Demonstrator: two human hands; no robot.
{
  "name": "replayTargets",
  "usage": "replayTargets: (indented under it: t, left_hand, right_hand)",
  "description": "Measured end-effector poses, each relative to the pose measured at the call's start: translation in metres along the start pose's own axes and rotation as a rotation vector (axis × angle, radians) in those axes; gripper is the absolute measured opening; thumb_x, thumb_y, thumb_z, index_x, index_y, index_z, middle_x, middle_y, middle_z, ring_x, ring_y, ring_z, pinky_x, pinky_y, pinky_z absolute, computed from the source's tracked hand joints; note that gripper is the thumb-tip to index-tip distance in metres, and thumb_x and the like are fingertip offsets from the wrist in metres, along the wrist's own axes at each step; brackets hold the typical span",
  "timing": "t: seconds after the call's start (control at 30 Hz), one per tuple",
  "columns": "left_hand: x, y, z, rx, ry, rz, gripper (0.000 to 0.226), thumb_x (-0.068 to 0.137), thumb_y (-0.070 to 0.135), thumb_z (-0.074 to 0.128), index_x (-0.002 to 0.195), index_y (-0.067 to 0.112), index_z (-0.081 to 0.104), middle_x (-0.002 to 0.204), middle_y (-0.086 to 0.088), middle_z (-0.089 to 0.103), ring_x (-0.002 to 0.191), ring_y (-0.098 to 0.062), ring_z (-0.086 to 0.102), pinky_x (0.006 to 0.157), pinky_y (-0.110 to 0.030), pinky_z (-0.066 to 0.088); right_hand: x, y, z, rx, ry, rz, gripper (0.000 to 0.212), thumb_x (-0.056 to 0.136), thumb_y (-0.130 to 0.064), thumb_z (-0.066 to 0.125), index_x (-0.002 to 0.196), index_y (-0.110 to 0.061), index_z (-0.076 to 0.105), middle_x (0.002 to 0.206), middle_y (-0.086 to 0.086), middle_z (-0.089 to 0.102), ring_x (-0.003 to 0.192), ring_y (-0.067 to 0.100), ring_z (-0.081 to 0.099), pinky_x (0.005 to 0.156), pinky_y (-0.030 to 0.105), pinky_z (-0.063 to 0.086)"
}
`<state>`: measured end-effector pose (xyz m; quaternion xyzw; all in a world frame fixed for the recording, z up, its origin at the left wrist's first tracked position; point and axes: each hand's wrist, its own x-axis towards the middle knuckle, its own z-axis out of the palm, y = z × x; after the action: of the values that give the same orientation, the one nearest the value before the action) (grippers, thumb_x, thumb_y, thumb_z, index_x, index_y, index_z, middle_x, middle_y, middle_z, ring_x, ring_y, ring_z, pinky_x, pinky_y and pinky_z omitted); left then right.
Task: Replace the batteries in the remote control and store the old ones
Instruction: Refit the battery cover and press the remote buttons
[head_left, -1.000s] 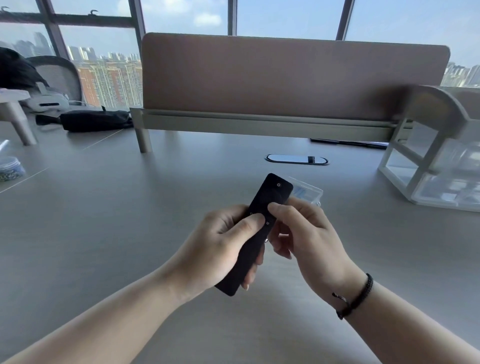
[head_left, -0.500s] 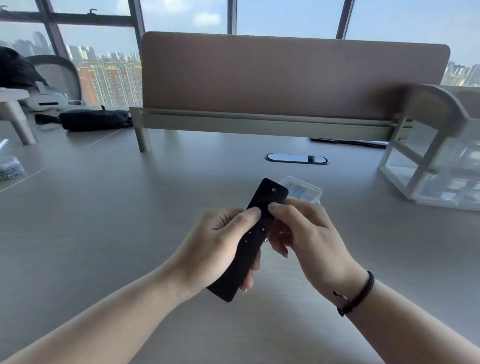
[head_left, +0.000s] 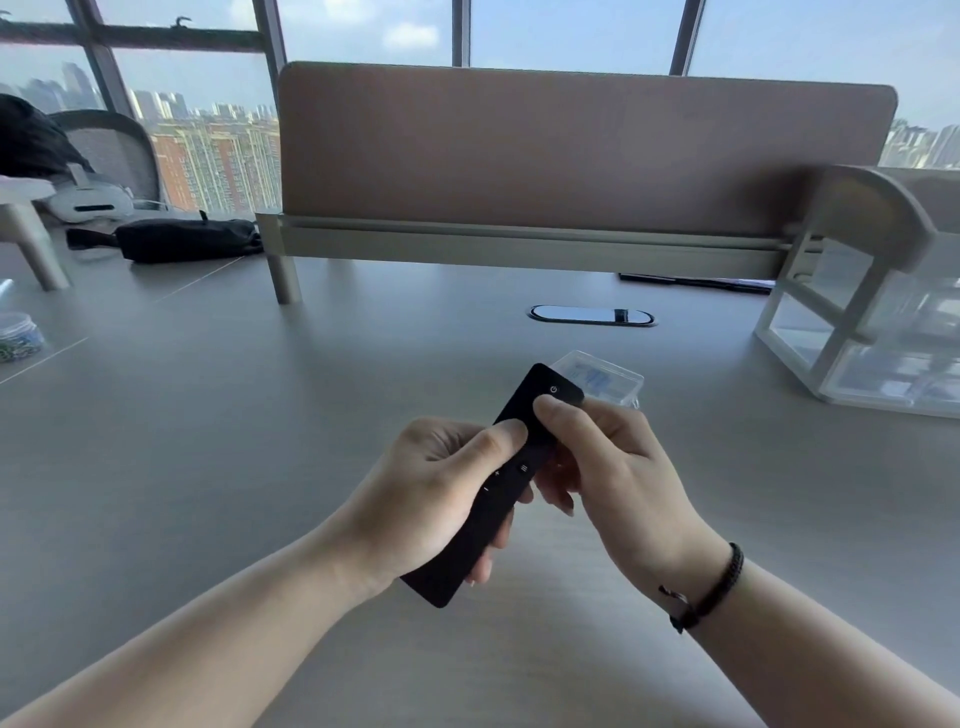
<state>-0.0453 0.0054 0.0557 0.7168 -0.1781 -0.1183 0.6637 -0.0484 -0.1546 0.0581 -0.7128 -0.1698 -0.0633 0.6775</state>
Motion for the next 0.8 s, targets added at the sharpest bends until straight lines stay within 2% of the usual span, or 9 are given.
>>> replayTargets:
  t: [0.07,0.17,0.27,0.37,0.53,0.67,0.8]
  left_hand:
    - [0.000,0.000,0.001,0.002,-0.003,-0.016,0.046,0.091,0.044,0.051,0.067,0.006,0.065,0.051,-0.018,0.058,0.034,-0.026,0.052,0.043,-0.029,0.043]
    - [-0.001,0.001,0.002,0.003,-0.003,-0.034,0.047,0.090,0.045,0.053,0.065,0.008,0.065,0.051,-0.019,0.057,0.034,-0.026,0.052,0.042,-0.028,0.043]
    - [-0.003,0.005,0.003,0.025,-0.008,-0.028,0.049,0.087,0.050,0.056,0.061,0.008,0.066,0.051,-0.019,0.056,0.033,-0.025,0.051,0.040,-0.027,0.042]
    - [-0.005,0.010,0.003,0.032,-0.008,-0.037,0.051,0.085,0.051,0.057,0.059,0.008,0.066,0.049,-0.017,0.056,0.033,-0.025,0.051,0.038,-0.026,0.042]
    - [-0.009,0.019,0.004,0.050,-0.022,-0.049,0.050,0.089,0.048,0.058,0.049,0.019,0.069,0.044,-0.004,0.058,0.031,-0.022,0.050,0.037,-0.024,0.042]
    - [-0.011,0.024,0.007,0.056,-0.025,-0.048,0.047,0.083,0.048,0.053,0.047,0.022,0.069,0.043,-0.003,0.058,0.030,-0.022,0.050,0.037,-0.024,0.042]
    - [-0.010,0.021,0.009,0.086,-0.005,-0.036,0.047,0.081,0.052,0.054,0.048,0.022,0.069,0.044,-0.002,0.059,0.031,-0.023,0.050,0.038,-0.025,0.043]
  right_hand:
    - [0.000,-0.001,0.000,-0.012,0.010,-0.007,0.038,0.091,-0.027,0.048,0.060,-0.007,0.060,0.049,0.010,0.055,0.047,0.019,0.043,0.047,0.021,0.034]
    - [0.000,-0.002,-0.001,-0.037,0.025,-0.032,0.040,0.089,-0.025,0.049,0.056,-0.005,0.058,0.045,0.010,0.054,0.047,0.017,0.041,0.047,0.024,0.033]
    - [0.000,0.000,-0.001,-0.054,0.022,-0.064,0.044,0.090,-0.027,0.050,0.058,0.002,0.054,0.047,0.019,0.052,0.049,0.021,0.042,0.048,0.030,0.033]
    - [-0.001,0.002,-0.001,-0.032,0.008,-0.070,0.042,0.092,-0.027,0.051,0.062,0.003,0.056,0.052,0.027,0.055,0.050,0.025,0.044,0.049,0.030,0.034]
    - [-0.001,0.004,0.000,-0.046,0.003,-0.088,0.039,0.092,-0.025,0.050,0.062,-0.001,0.059,0.049,0.003,0.055,0.048,0.018,0.045,0.047,0.026,0.036]
    - [-0.003,0.001,0.002,-0.017,-0.013,-0.094,0.038,0.094,-0.025,0.048,0.060,-0.009,0.059,0.051,0.006,0.058,0.050,0.021,0.046,0.048,0.026,0.036]
    - [-0.002,0.001,0.001,-0.043,0.011,-0.091,0.042,0.094,-0.028,0.047,0.060,-0.004,0.055,0.050,0.005,0.053,0.048,0.019,0.044,0.048,0.026,0.035]
